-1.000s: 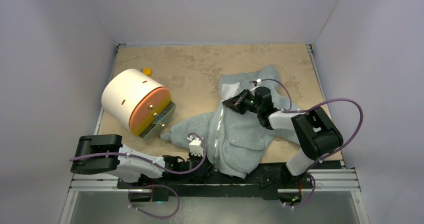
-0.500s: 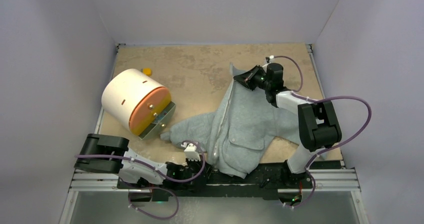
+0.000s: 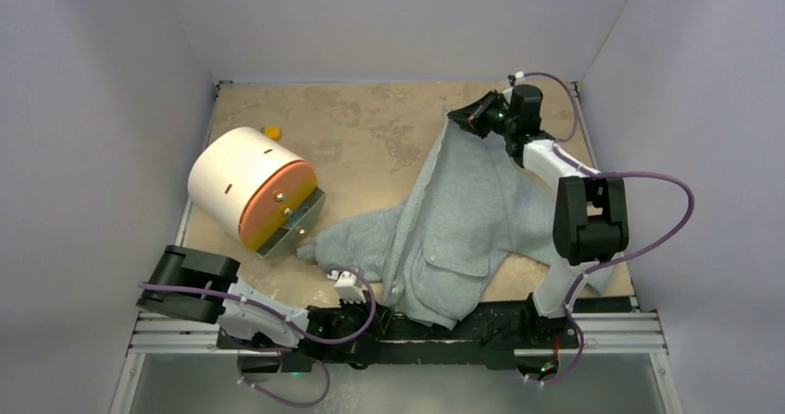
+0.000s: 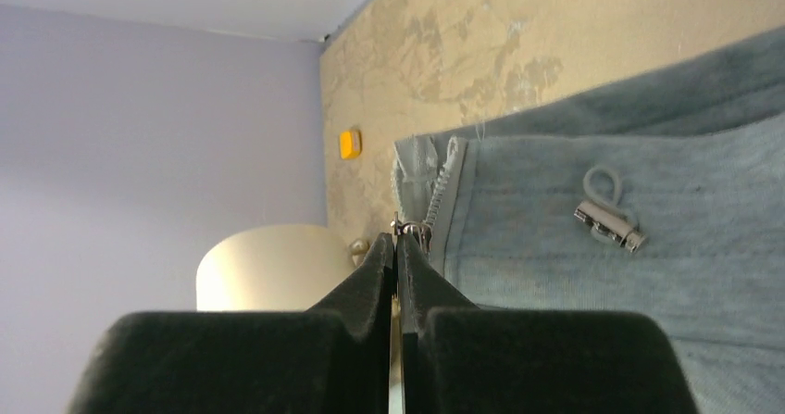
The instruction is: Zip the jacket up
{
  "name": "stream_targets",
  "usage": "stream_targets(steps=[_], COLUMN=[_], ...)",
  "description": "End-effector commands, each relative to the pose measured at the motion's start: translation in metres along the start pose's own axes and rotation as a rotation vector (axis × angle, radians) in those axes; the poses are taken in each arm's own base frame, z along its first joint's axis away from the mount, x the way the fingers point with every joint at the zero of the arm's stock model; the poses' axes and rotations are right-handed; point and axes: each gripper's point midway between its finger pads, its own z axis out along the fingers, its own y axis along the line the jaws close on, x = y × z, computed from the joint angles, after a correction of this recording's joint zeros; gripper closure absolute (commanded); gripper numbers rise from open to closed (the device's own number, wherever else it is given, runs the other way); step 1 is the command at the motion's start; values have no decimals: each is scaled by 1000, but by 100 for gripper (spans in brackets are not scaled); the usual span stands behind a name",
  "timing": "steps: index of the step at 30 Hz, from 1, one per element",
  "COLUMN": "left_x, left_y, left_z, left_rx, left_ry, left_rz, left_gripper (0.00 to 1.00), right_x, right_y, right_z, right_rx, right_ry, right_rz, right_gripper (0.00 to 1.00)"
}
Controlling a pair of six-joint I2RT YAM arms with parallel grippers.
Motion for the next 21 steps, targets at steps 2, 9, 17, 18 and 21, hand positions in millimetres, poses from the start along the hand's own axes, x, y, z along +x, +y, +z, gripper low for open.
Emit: stream_targets(steps=[2,9,17,18,21], left_x=[91,93,89,85,59], left_y=[55,58,54,54,45], left_z=[-56,-57,-56,-55,-52], left_rx=[-134,-157,-166,-171,-147], left_ry=[491,484,445,429,332], left_rz=[164,162,144,134,108], left_gripper=[100,100,100,100,100], right_x=[-68,-106,-141,-144,-152], right_y=[46,55,70,73,84], right_z=[-8,-9,-18,-19,-22], right_rx=[-103,-118,-135,-139,-144], right_ry=[-179,-221,-263,-266,-279], right_rz=[-106,-107,-140,-148,-185], right_gripper=[100,100,100,100,100])
